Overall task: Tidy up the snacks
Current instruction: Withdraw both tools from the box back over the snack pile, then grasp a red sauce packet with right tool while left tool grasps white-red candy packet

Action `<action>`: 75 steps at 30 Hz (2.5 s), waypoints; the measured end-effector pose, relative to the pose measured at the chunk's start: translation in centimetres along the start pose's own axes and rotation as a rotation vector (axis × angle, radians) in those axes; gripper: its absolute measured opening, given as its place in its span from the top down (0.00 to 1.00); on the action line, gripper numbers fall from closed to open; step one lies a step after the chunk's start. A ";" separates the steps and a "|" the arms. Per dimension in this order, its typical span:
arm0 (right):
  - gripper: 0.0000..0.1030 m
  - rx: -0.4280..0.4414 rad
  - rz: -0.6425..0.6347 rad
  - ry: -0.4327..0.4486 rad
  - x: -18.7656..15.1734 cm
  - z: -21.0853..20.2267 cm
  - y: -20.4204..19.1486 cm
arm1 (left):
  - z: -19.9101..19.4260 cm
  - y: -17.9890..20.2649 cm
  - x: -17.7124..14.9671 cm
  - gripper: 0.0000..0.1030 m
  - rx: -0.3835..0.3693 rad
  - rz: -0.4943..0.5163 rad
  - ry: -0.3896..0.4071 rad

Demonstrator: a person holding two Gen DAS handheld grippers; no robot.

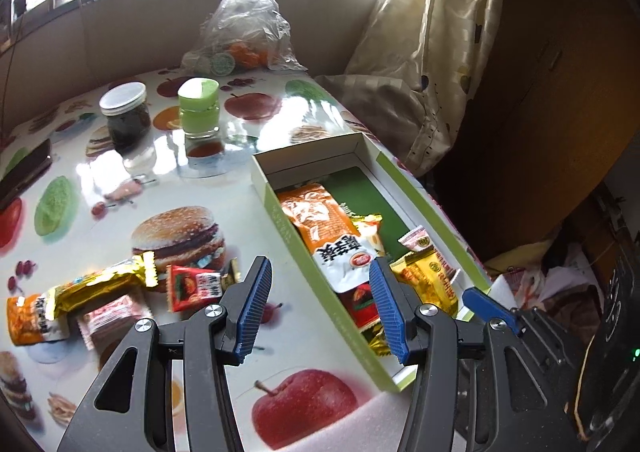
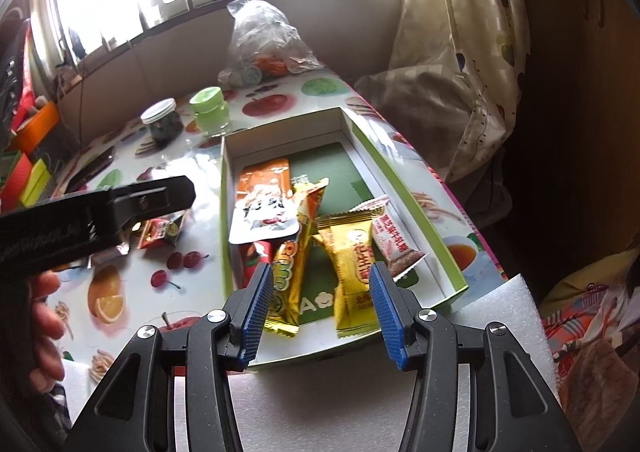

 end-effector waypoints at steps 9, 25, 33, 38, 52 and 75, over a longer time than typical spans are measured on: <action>0.52 0.019 -0.043 0.008 0.1 -0.1 -2.5 | -2.7 -2.1 -1.6 0.49 0.028 -0.001 0.056; 0.52 0.082 -0.126 -0.001 0.5 1.3 -7.2 | -4.7 -7.4 -4.2 0.49 0.114 -0.081 0.074; 0.52 0.118 -0.158 -0.024 0.8 2.7 -9.3 | -5.1 -12.4 -6.2 0.49 0.180 -0.175 0.055; 0.52 0.147 -0.207 -0.039 1.1 4.0 -11.0 | -5.1 -14.3 -6.6 0.49 0.194 -0.216 0.047; 0.44 0.173 -0.480 -0.120 3.0 9.0 -15.1 | -3.7 -16.4 -7.8 0.49 0.206 -0.233 -0.007; 0.41 0.274 -0.594 -0.250 2.6 11.1 -16.5 | -0.7 -16.0 -5.2 0.49 0.181 -0.120 -0.040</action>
Point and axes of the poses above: each gripper's, at about its wrist camera, not at the fingertips, and z roughly the way its jaws point, y to its right, x to its top, the point moved 1 cm from there along z, roughly the way its jaws point, and after that the axes turned 1 degree about -y, right-handed, at the moved point
